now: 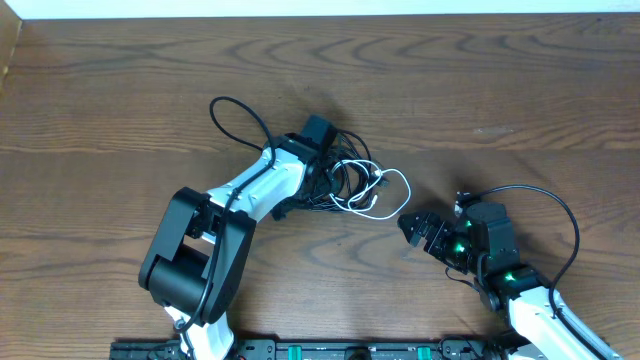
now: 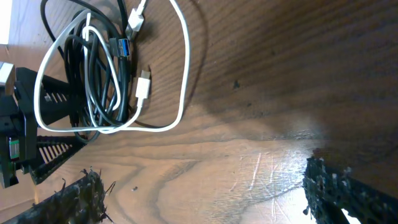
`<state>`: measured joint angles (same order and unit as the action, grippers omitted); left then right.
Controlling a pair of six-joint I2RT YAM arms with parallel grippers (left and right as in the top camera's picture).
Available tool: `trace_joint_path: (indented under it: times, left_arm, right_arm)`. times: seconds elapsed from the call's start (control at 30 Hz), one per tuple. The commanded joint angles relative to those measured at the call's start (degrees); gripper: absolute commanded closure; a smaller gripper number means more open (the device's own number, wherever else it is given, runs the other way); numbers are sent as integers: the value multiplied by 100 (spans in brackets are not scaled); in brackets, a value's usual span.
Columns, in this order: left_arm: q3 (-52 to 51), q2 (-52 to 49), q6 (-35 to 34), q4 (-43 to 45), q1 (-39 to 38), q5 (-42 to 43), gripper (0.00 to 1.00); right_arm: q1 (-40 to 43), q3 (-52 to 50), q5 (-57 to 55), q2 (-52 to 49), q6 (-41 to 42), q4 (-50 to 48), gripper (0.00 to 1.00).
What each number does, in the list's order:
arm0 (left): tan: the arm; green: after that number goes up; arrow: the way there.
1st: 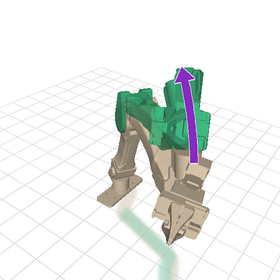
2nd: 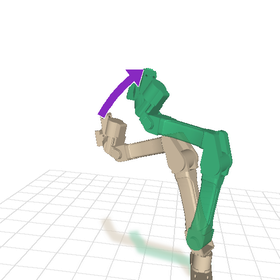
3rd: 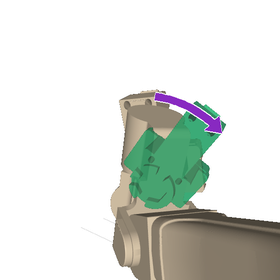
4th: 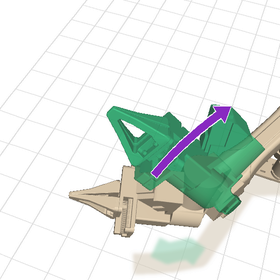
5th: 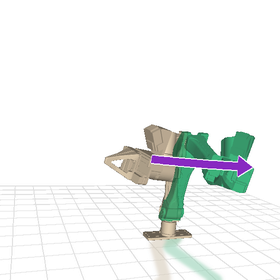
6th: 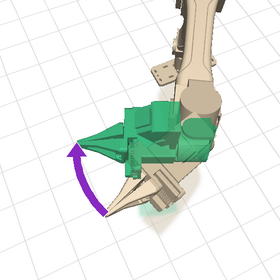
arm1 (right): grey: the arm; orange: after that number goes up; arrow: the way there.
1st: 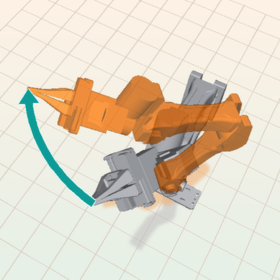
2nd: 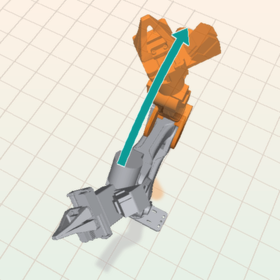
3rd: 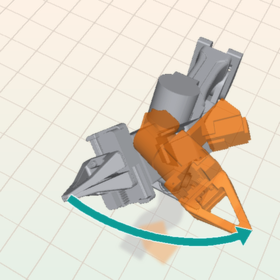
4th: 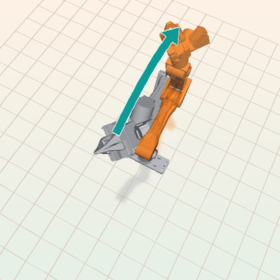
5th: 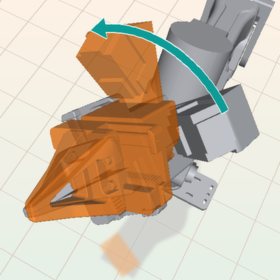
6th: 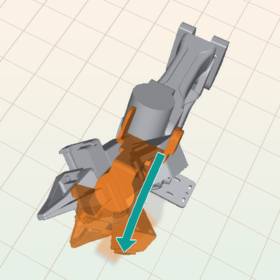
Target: Untangle cables
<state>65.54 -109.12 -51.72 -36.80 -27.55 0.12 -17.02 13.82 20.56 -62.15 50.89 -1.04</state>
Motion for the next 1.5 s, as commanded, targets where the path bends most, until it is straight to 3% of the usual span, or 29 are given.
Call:
trace_joint_path:
  times: [0.0,0.03,0.1,0.13,0.37,0.57,0.77,0.9,1.17,1.3,1.47]
  left_arm:
    - [-343,-579,-85,323,-13,570,17]
    - [-343,-579,-85,328,-13,568,35]
    - [-343,-579,-76,323,-13,540,89]
    - [-341,-568,-24,326,-9,501,92]
    - [-334,168,361,310,90,369,93]
    - [-337,1534,1574,439,68,330,92]
    - [-337,2500,1875,608,68,422,93]
    - [-337,2922,2009,804,68,684,92]
    - [-337,3324,2065,979,68,1045,92]
    - [-337,3357,2065,1038,68,1384,92]
    - [-337,3359,2065,1126,68,1902,92]
  right_arm:
    - [-66,42,-50,-11,28,20,1]
    - [-66,42,-50,-11,28,22,1]
    - [-66,42,-50,-11,28,20,1]
    - [-66,42,-48,-11,28,20,1]
    - [-66,42,713,-11,22,-229,1]
    - [-48,42,1978,7,28,-2173,7]
    - [133,42,2256,42,439,-3574,11]
    - [138,42,2256,37,542,-3510,13]
    - [138,42,1873,35,549,-2461,21]
    - [120,42,1716,20,997,-2337,25]
    - [9,42,1152,-11,1340,-2334,37]
